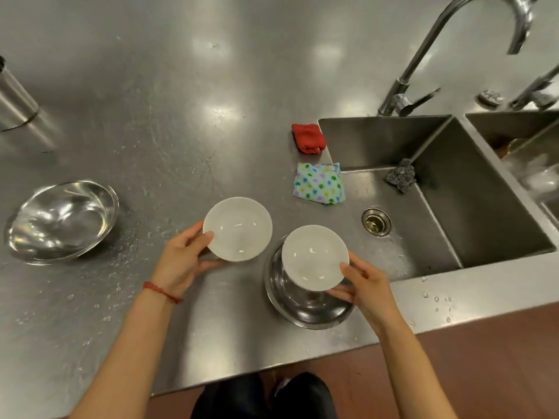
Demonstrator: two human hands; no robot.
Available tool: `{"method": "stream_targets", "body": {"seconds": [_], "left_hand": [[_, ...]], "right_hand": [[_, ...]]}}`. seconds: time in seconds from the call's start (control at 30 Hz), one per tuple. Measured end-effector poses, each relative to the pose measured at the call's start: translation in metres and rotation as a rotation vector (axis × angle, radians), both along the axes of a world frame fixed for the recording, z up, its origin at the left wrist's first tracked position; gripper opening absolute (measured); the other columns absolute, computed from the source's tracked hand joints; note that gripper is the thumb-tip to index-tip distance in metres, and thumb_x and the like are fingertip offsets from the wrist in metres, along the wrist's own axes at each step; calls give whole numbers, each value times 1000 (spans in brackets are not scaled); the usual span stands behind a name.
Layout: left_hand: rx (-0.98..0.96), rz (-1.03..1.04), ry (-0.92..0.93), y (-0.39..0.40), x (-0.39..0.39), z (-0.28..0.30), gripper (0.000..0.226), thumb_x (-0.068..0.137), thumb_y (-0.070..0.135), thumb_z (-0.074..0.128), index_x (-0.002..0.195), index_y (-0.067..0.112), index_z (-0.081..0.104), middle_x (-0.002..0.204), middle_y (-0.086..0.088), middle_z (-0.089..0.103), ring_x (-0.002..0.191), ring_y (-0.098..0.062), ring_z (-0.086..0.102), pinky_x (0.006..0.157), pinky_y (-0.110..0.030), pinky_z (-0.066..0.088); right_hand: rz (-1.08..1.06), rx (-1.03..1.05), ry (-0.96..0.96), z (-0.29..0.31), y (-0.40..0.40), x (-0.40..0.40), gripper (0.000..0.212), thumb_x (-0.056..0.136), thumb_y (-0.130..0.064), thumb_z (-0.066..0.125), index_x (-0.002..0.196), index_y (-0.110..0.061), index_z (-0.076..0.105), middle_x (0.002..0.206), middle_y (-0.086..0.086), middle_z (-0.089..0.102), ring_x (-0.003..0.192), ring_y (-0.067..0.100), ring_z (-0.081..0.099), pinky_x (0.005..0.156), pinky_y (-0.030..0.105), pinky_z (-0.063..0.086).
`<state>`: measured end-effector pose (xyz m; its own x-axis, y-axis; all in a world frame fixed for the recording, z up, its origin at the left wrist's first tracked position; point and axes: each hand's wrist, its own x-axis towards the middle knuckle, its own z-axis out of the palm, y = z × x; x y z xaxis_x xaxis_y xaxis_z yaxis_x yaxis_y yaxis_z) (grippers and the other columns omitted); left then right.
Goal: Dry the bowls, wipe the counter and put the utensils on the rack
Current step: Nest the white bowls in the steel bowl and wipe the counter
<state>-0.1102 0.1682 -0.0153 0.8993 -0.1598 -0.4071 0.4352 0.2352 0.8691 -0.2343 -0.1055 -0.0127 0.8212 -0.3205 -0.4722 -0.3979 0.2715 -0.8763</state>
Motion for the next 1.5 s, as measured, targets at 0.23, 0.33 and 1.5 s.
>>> {"method": "stream_targets", "body": {"seconds": [0.23, 0.33, 1.5], "left_hand": [[21, -22, 19, -17, -21, 12, 30, 91, 3, 47, 117, 16, 55, 97, 2, 65, 82, -15, 64, 53, -32, 59], [12, -28, 20, -22, -28, 14, 29, 91, 4, 48, 114, 19, 57, 97, 2, 66, 80, -14, 66, 52, -31, 58], [618, -180, -213, -93, -43, -20, 25, 78, 10, 69, 103, 8, 68, 70, -3, 59, 54, -9, 59, 55, -25, 56]], "right_hand": [[41, -52, 73, -12, 7, -10, 36, 92, -7, 50, 126, -16, 53, 83, -8, 73, 70, 18, 72, 56, 25, 58], [30, -74, 95, -14, 12, -10, 36, 93, -6, 49, 128, -14, 52, 94, 0, 68, 74, 21, 69, 56, 25, 58], [-232, -200, 16, -28, -14, -33, 19, 89, -5, 54, 74, -6, 65, 59, 8, 53, 52, 14, 48, 44, 17, 49]]}}
